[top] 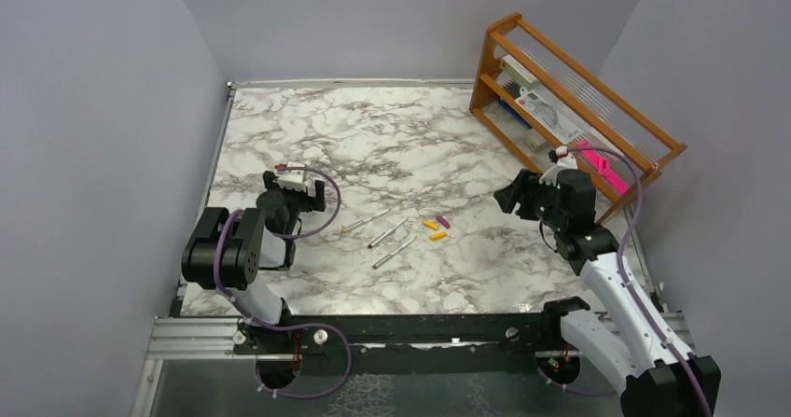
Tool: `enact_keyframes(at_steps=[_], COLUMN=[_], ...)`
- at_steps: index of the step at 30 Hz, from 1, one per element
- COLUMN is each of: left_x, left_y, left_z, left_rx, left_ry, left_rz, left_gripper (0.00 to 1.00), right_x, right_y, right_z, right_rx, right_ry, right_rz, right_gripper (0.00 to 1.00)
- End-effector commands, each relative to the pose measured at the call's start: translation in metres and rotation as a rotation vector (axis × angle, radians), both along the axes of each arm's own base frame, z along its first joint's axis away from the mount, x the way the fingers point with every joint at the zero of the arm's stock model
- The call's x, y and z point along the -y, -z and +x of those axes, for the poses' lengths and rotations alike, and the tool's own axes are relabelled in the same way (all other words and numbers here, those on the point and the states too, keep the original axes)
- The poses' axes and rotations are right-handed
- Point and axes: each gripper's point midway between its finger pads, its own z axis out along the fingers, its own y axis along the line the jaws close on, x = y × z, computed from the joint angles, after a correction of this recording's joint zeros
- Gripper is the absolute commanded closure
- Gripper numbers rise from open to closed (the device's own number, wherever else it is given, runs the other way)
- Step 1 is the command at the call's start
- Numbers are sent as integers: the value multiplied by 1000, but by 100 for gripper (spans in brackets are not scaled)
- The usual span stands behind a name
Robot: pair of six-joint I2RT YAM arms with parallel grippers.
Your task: Insert the pens into the pen caps
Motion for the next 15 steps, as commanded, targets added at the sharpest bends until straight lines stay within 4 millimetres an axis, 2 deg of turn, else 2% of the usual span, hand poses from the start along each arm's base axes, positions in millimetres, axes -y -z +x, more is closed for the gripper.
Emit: enact_keyframes(at_steps=[1,4,7,10,13,15], left_x=[5,18,12,15,32,41], left_y=[-9,-15,-32,-51,-86,-114], left_z=[4,-3,-10,-9,-2,-3], left_rx=[32,64,115,92,104,113], left_ry=[19,84,29,41,114,107], left_rz=[-9,32,20,21,-46,-220], left_gripper=[1,1,1,1,1,1], right_x=[13,14,12,9,11,10], right_y=[-18,-16,-17,-18,-14,-12], right_z=[7,10,12,15,16,15], right_rx=[61,49,28,30,38,31], right_ry=[53,51,49,32,38,34], right_rz=[-47,-68,-61,-54,-64,-60], right_gripper=[39,40,40,40,40,40])
